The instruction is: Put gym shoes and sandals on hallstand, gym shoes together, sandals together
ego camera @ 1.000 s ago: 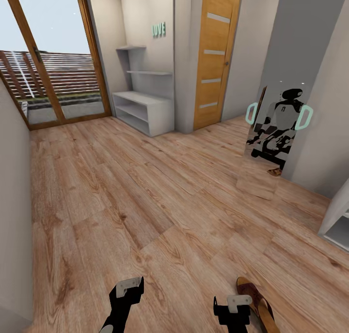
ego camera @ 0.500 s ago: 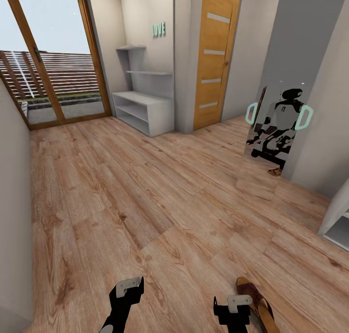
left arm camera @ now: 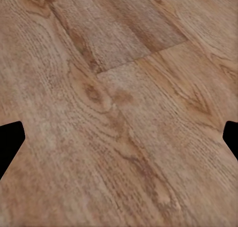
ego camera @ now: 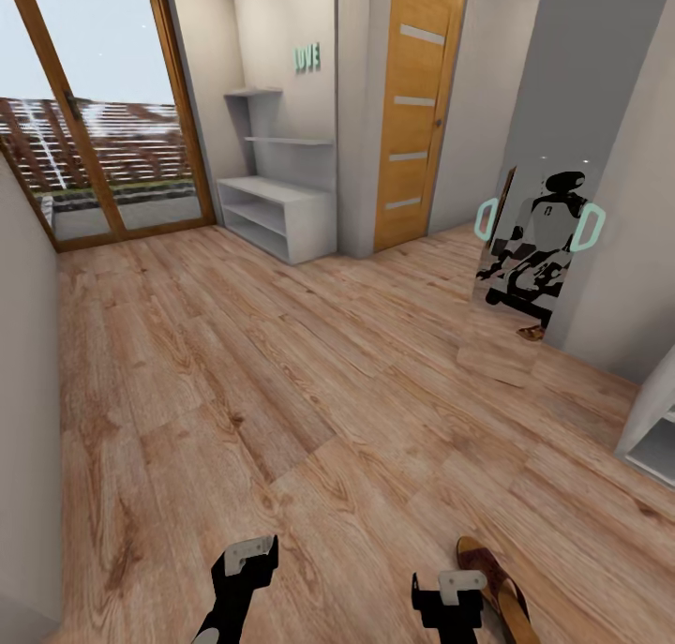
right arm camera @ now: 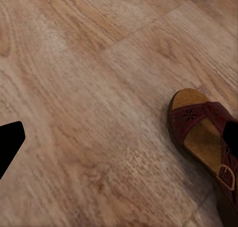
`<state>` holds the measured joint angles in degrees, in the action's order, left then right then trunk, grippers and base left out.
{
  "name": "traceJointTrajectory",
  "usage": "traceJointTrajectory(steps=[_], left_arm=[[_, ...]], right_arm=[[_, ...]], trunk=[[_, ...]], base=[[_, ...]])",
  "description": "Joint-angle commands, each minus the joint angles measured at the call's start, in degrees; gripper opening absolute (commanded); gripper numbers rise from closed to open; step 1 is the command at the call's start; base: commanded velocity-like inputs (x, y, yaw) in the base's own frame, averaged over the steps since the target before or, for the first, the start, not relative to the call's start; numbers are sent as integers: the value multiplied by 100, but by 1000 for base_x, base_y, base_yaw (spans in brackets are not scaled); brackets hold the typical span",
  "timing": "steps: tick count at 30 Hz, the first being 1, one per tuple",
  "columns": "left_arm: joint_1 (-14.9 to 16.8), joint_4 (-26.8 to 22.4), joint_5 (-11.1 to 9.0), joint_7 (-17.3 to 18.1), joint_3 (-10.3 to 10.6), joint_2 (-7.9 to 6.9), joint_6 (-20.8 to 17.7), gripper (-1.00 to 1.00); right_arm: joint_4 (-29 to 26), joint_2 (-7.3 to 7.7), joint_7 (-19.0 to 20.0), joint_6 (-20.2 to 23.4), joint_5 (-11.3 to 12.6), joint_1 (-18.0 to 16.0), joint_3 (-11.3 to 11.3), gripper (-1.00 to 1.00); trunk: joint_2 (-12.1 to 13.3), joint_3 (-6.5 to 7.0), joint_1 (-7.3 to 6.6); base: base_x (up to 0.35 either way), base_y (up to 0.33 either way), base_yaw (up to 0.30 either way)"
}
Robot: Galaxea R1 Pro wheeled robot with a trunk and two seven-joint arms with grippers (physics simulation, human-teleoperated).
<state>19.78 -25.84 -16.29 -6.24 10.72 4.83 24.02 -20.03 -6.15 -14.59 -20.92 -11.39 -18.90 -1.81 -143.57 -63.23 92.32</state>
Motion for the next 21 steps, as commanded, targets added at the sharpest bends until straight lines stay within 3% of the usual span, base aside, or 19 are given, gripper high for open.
traceJointTrajectory(steps=[1,21], left_arm=[[0,0,0,0,0,0,0,100],[0,0,-5,0,-8,-8,6,100]], right_arm=[[0,0,0,0,0,0,0,100],[-1,-10,-5,0,5,0,-4,100]], trunk=[[0,0,0],[0,0,0]], base=[[53,-61,0],[49,-51,0]])
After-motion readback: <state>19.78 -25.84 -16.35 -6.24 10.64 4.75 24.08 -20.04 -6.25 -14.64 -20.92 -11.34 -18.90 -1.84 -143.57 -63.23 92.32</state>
